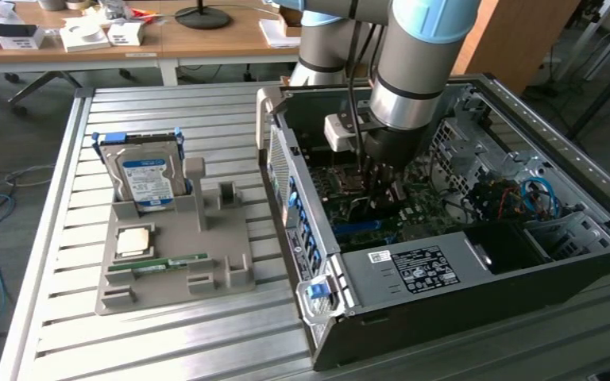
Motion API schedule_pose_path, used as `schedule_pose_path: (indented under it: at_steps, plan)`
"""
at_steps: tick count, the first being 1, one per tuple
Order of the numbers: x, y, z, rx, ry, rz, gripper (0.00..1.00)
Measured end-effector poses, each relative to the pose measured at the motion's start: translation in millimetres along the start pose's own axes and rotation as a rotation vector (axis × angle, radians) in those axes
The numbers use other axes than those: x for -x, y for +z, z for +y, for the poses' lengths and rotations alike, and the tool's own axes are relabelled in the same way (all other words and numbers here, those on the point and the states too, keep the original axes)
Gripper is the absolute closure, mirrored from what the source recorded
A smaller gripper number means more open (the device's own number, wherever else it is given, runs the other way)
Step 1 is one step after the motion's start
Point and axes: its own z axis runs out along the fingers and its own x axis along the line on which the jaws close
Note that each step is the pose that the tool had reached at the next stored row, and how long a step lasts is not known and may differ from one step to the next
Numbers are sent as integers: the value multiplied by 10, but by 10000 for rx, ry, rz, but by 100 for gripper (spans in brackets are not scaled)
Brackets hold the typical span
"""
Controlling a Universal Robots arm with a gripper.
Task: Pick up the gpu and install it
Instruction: 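Insert the gpu into the slot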
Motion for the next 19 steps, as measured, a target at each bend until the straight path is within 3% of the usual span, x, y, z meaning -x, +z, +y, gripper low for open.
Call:
schedule_pose_path:
  at_steps: [19]
  plan:
    - [-23, 2, -1, -3, 150, 5, 74]
